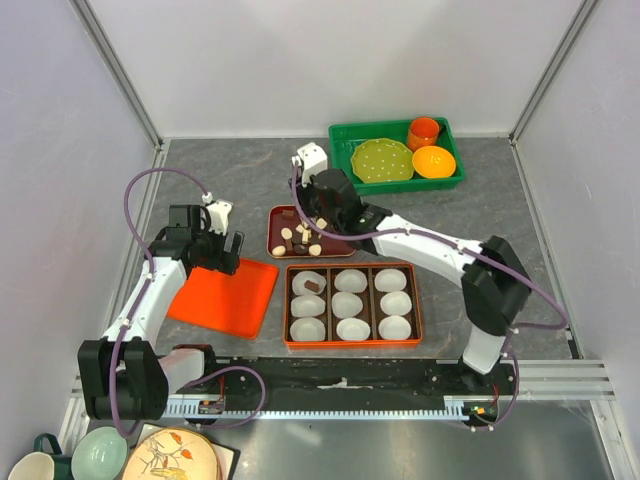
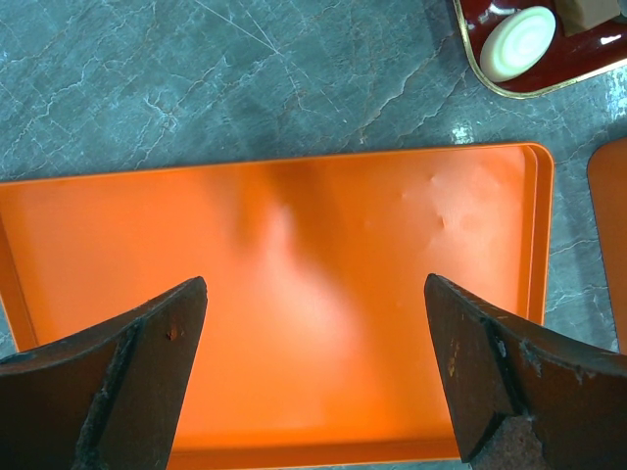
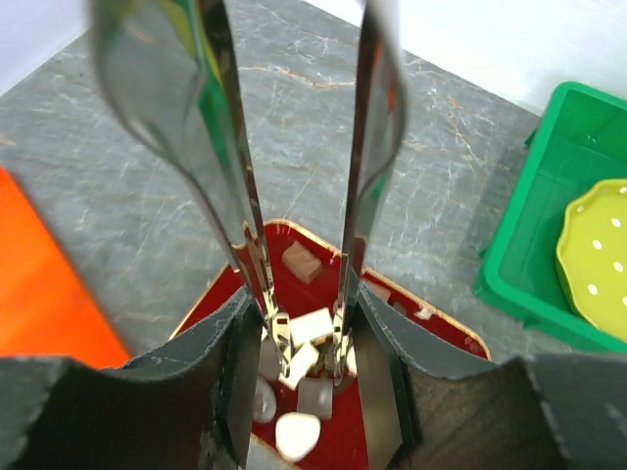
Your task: Pack the chocolate
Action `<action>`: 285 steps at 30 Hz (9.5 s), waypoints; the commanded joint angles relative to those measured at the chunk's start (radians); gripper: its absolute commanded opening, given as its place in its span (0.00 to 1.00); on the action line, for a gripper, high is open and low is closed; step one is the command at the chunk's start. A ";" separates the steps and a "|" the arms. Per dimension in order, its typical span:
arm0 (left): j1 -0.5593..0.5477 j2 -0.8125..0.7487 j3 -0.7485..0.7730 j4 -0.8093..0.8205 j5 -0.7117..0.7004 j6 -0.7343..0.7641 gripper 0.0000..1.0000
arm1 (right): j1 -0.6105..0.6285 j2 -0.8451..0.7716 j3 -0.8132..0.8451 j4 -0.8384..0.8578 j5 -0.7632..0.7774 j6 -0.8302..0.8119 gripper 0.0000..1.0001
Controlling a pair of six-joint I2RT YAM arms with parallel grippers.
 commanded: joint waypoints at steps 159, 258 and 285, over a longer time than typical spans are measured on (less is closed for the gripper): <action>0.024 -0.121 0.058 -0.076 -0.020 0.007 0.93 | -0.023 0.262 0.015 0.534 -0.135 -0.109 0.38; 0.026 -0.148 0.075 -0.087 -0.076 0.030 0.93 | 0.037 -0.120 -0.179 0.333 -0.035 -0.064 0.41; 0.029 -0.173 0.075 -0.101 -0.099 0.027 0.93 | 0.003 0.239 0.072 0.292 -0.167 -0.054 0.54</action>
